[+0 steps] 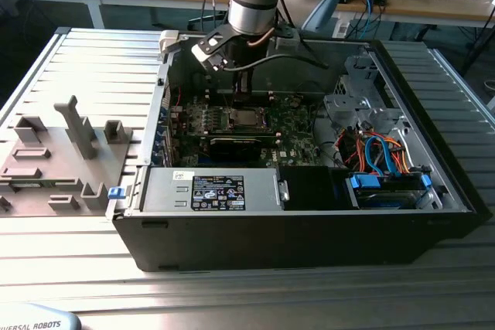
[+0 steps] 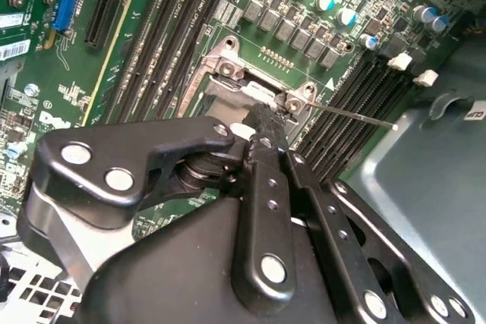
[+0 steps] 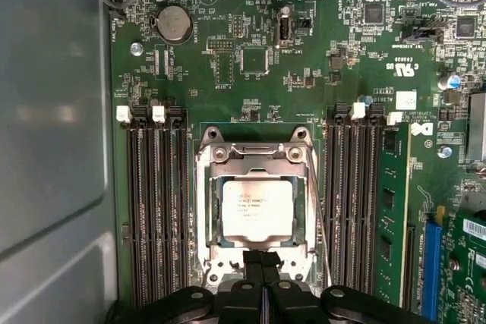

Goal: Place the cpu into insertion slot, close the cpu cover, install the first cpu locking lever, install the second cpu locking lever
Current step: 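Close the cpu cover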

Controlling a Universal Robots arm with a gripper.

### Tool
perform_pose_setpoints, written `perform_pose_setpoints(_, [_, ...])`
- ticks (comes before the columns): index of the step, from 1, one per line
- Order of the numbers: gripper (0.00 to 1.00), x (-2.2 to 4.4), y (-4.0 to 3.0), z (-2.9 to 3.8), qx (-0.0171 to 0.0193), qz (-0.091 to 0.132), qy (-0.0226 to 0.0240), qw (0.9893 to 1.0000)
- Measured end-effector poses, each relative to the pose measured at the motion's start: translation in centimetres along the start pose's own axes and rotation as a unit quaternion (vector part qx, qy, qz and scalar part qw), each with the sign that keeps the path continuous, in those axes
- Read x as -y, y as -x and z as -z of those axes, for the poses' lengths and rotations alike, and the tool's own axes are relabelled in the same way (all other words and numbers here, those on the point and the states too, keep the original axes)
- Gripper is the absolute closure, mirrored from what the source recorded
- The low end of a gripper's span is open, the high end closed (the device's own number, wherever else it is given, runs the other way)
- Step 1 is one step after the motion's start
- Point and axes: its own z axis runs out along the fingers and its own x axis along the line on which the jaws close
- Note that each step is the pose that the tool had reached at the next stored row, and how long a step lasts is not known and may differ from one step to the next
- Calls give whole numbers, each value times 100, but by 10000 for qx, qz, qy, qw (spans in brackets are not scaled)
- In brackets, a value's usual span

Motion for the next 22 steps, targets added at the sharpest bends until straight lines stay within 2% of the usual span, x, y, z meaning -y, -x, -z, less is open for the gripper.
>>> perform_pose_setpoints(2, [89,-3,-1,-35,0,1,0,10000])
perform_pose_setpoints(6, [89,-13,-2,-78,27,215,5,9998])
perform_pose_setpoints(22, [89,-16,-3,-126,27,222,6,9997])
